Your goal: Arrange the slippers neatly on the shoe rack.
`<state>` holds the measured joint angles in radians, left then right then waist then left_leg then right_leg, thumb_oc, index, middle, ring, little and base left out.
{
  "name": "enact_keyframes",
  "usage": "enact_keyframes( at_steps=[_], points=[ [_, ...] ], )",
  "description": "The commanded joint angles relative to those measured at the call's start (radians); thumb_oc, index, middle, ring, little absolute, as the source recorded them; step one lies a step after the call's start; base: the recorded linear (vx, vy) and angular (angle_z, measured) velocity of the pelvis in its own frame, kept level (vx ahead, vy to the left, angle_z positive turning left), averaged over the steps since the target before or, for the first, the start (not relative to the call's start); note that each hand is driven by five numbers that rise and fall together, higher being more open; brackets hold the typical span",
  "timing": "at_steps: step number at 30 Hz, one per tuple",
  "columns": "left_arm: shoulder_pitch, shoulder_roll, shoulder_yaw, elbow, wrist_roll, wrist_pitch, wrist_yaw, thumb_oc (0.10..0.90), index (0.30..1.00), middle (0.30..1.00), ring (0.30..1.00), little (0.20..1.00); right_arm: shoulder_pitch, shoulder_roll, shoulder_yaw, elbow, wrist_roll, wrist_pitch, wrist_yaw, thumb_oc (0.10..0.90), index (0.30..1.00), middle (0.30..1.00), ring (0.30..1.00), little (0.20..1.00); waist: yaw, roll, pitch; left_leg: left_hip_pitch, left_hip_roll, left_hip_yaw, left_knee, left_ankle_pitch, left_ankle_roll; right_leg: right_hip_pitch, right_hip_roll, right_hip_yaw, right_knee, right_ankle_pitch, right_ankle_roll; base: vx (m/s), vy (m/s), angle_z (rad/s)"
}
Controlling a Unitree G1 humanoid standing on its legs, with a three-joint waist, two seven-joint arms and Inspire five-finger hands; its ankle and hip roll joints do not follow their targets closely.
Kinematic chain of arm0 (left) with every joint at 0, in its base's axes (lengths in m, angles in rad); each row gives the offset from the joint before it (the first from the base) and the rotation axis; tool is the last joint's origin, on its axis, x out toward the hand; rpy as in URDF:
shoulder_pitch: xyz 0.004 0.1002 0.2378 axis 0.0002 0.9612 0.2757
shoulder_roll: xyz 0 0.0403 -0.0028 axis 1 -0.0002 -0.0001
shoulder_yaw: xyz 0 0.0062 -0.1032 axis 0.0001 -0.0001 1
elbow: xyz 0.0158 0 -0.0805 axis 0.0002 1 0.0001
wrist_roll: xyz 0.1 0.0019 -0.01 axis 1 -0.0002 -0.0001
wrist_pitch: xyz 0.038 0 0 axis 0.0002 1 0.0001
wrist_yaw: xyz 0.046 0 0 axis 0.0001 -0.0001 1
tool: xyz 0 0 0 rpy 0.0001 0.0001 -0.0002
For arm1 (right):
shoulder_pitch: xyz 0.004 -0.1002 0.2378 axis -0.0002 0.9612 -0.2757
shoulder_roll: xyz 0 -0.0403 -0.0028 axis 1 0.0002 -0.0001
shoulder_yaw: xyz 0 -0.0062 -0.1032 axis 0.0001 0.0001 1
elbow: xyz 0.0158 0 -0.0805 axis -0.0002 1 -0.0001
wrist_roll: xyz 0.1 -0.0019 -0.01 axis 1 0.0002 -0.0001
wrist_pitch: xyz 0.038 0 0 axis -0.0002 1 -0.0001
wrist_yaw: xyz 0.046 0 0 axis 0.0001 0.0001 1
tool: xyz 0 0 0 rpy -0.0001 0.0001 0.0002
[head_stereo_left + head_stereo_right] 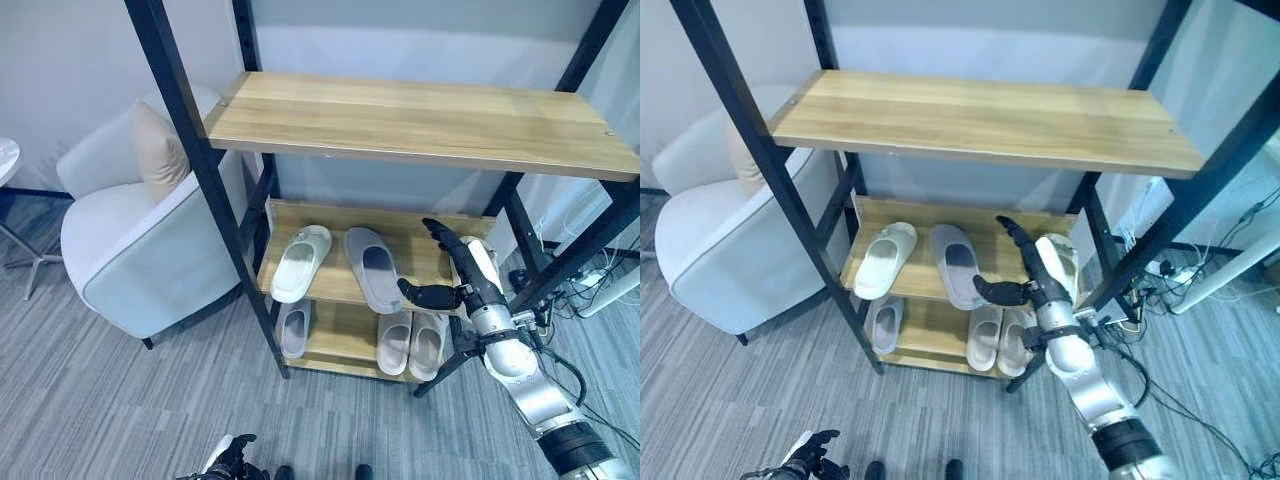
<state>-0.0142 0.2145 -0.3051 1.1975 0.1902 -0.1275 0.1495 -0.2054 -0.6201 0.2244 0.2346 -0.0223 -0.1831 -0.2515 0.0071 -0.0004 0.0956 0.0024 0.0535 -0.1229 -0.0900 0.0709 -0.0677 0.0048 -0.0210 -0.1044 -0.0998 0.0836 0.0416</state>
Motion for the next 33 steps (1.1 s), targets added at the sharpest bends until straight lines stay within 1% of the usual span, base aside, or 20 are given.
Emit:
enact_keyframes(
  at_steps=[1,2,4,6,7,9,10,17,19,22,25,26,30,31,32,33],
  points=[
    [-0.016,-0.032,-0.092,0.073,-0.024,-0.017,0.002,0.8,0.9,0.9,0.9,0.9,-0.17,-0.031,-0.102,-0.034,-0.003,-0.066,-0.088,0.8,0.9,0.9,0.9,0.9,0.046,-0.041,0.049,-0.004,-0.044,0.048,0.011,-0.096,0.039,0.033,-0.026,0.021,0.013,-0.146,0.065,0.0,0.0,0.0],
    [-0.017,-0.032,-0.092,0.074,-0.024,-0.018,0.002,0.8,0.9,0.9,0.9,0.9,-0.172,-0.031,-0.102,-0.033,-0.003,-0.067,-0.088,0.8,0.9,0.9,0.9,0.9,0.046,-0.041,0.049,-0.006,-0.044,0.048,0.011,-0.096,0.039,0.032,-0.026,0.021,0.013,-0.146,0.065,-0.04,0.008,0.04],
    [-0.025,-0.033,-0.11,0.067,-0.036,-0.023,0.005,0.8,0.9,0.9,0.9,0.9,-0.212,-0.026,-0.114,-0.007,0.016,-0.073,-0.123,0.8,0.9,0.9,0.9,0.9,0.053,-0.039,0.074,-0.037,-0.047,0.043,0.018,-0.091,0.039,0.005,-0.029,0.019,0.013,-0.139,0.065,-0.06,0.01,0.04],
    [-0.029,-0.033,-0.111,0.064,-0.041,-0.023,0.007,0.8,0.9,0.9,0.9,0.9,-0.225,-0.027,-0.115,-0.001,0.018,-0.073,-0.13,0.8,0.9,0.9,0.9,0.9,0.055,-0.038,0.081,-0.048,-0.047,0.042,0.02,-0.089,0.039,-0.002,-0.029,0.018,0.013,-0.138,0.064,-0.04,0.003,0.0],
    [-0.039,-0.033,-0.118,0.054,-0.06,-0.032,0.014,0.8,0.9,0.9,0.9,0.9,-0.258,-0.032,-0.113,0.023,0.03,-0.074,-0.145,0.8,0.9,0.9,0.9,0.9,0.059,-0.037,0.096,-0.072,-0.05,0.037,0.027,-0.086,0.038,-0.022,-0.03,0.016,0.014,-0.132,0.064,-0.04,0.005,0.03],
    [-0.045,-0.034,-0.124,0.05,-0.069,-0.035,0.017,0.8,0.9,0.9,0.9,0.9,-0.278,-0.033,-0.109,0.044,0.041,-0.078,-0.153,0.8,0.9,0.9,0.9,0.9,0.061,-0.037,0.101,-0.086,-0.051,0.036,0.031,-0.084,0.037,-0.034,-0.032,0.015,0.015,-0.129,0.065,-0.06,0.019,0.13],
    [-0.05,-0.035,-0.139,0.037,-0.084,-0.041,0.023,0.8,0.9,0.9,0.9,0.9,-0.329,-0.041,-0.092,0.075,0.058,-0.079,-0.163,0.8,0.9,0.9,0.9,0.9,0.066,-0.038,0.114,-0.112,-0.053,0.036,0.036,-0.078,0.036,-0.054,-0.034,0.016,0.016,-0.122,0.067,-0.07,0.032,0.21],
    [-0.076,-0.035,-0.149,0.024,-0.116,-0.051,0.036,0.8,0.9,0.9,0.9,0.9,-0.406,-0.078,-0.09,0.161,0.09,-0.084,-0.194,0.8,0.9,0.9,0.9,0.9,0.077,-0.029,0.137,-0.158,-0.061,0.023,0.036,-0.063,0.03,-0.094,-0.042,0.001,0.016,-0.114,0.071,-0.02,0.016,0.05],
    [-0.083,-0.033,-0.156,0.016,-0.127,-0.058,0.039,0.8,0.9,0.9,0.9,0.9,-0.434,-0.097,-0.099,0.193,0.107,-0.088,-0.211,0.8,0.9,0.9,0.9,0.9,0.083,-0.023,0.148,-0.175,-0.064,0.017,0.033,-0.056,0.028,-0.11,-0.047,-0.007,0.017,-0.11,0.074,-0.01,0.03,0.08],
    [-0.089,-0.033,-0.163,0.016,-0.133,-0.059,0.043,0.8,0.9,0.9,0.9,0.9,-0.462,-0.102,-0.102,0.216,0.141,-0.095,-0.215,0.8,0.9,0.9,0.9,0.9,0.088,-0.019,0.157,-0.19,-0.07,0.012,0.035,-0.054,0.026,-0.124,-0.051,-0.01,0.018,-0.106,0.076,0.0,0.035,0.09],
    [-0.09,-0.03,-0.154,0.016,-0.141,-0.058,0.046,0.8,0.9,0.9,0.9,0.9,-0.468,-0.108,-0.098,0.215,0.141,-0.091,-0.214,0.8,0.9,0.9,0.9,0.9,0.092,-0.021,0.162,-0.2,-0.071,0.009,0.042,-0.057,0.027,-0.129,-0.054,-0.011,0.018,-0.105,0.077,0.0,0.01,0.1],
    [-0.091,-0.027,-0.143,0.009,-0.151,-0.06,0.049,0.8,0.9,0.9,0.9,0.9,-0.464,-0.111,-0.102,0.229,0.141,-0.088,-0.214,0.8,0.9,0.9,0.9,0.9,0.101,-0.022,0.166,-0.207,-0.073,0.002,0.053,-0.062,0.029,-0.128,-0.056,-0.016,0.019,-0.107,0.077,0.01,0.014,0.06],
    [-0.091,-0.02,-0.143,-0.003,-0.152,-0.061,0.051,0.8,0.9,0.9,0.9,0.9,-0.461,-0.11,-0.101,0.238,0.146,-0.09,-0.208,0.8,0.9,0.9,0.9,0.9,0.105,-0.023,0.171,-0.21,-0.075,-0.003,0.057,-0.063,0.03,-0.127,-0.059,-0.02,0.019,-0.106,0.078,0.0,0.004,0.04],
    [-0.091,-0.02,-0.143,-0.003,-0.152,-0.061,0.051,0.8,0.9,0.9,0.9,0.9,-0.461,-0.11,-0.101,0.238,0.146,-0.09,-0.208,0.664,0.695,0.695,0.695,0.695,0.105,-0.023,0.171,-0.21,-0.075,-0.003,0.057,-0.063,0.03,-0.127,-0.059,-0.02,0.019,-0.106,0.078,0.0,0.0,0.0],
    [-0.089,-0.018,-0.142,-0.004,-0.15,-0.062,0.051,0.8,0.9,0.9,0.9,0.9,-0.454,-0.105,-0.1,0.244,0.146,-0.089,-0.206,0.4,0.3,0.3,0.3,0.3,0.108,-0.024,0.173,-0.211,-0.075,-0.005,0.057,-0.064,0.03,-0.129,-0.06,-0.022,0.019,-0.105,0.079,0.0,0.0,0.0],
    [-0.089,-0.018,-0.143,-0.004,-0.15,-0.062,0.052,0.8,0.9,0.9,0.9,0.9,-0.454,-0.105,-0.1,0.244,0.146,-0.09,-0.205,0.4,0.3,0.3,0.3,0.3,0.108,-0.024,0.172,-0.211,-0.075,-0.006,0.057,-0.064,0.03,-0.128,-0.06,-0.022,0.019,-0.105,0.079,0.0,0.0,0.0]
  ],
)
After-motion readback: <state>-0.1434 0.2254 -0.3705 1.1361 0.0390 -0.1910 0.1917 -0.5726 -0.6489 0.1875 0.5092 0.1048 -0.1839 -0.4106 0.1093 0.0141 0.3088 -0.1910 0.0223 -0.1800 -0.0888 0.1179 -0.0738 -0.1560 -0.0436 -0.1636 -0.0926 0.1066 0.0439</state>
